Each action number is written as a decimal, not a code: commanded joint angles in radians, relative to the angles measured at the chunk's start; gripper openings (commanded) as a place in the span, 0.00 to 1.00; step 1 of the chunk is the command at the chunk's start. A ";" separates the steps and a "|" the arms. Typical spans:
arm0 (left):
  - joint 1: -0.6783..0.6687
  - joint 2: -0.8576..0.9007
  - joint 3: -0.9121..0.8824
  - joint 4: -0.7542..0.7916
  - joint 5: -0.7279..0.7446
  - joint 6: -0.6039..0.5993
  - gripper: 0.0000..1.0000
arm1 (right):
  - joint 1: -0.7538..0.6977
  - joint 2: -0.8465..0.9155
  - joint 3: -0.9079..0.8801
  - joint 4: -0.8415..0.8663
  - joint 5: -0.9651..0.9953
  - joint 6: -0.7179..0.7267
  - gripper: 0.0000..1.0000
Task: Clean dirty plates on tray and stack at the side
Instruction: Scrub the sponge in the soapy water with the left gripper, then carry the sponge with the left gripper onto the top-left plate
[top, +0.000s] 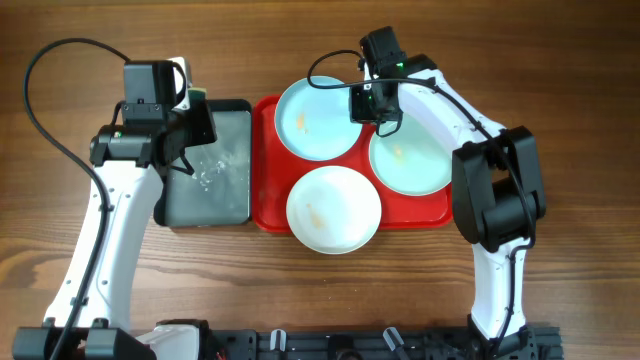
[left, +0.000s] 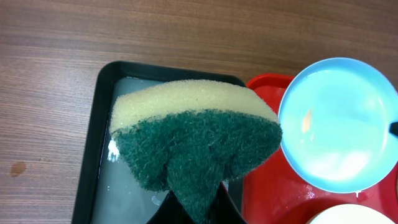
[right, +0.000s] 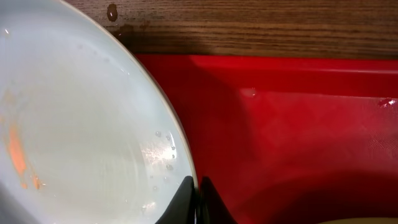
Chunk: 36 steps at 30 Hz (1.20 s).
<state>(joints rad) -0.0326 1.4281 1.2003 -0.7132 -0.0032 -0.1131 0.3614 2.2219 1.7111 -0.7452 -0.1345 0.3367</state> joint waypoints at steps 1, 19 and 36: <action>-0.004 0.033 0.014 0.006 -0.009 0.004 0.07 | 0.006 0.018 -0.003 0.004 -0.009 0.019 0.04; -0.014 0.101 0.111 0.167 -0.053 0.083 0.04 | 0.037 0.018 -0.003 0.006 -0.028 0.033 0.04; -0.085 0.336 0.111 0.138 -0.157 0.069 0.04 | 0.040 0.018 -0.003 0.005 -0.028 0.033 0.04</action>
<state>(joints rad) -0.0803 1.7657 1.2961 -0.6220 -0.0547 -0.0460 0.3943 2.2219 1.7111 -0.7429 -0.1501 0.3557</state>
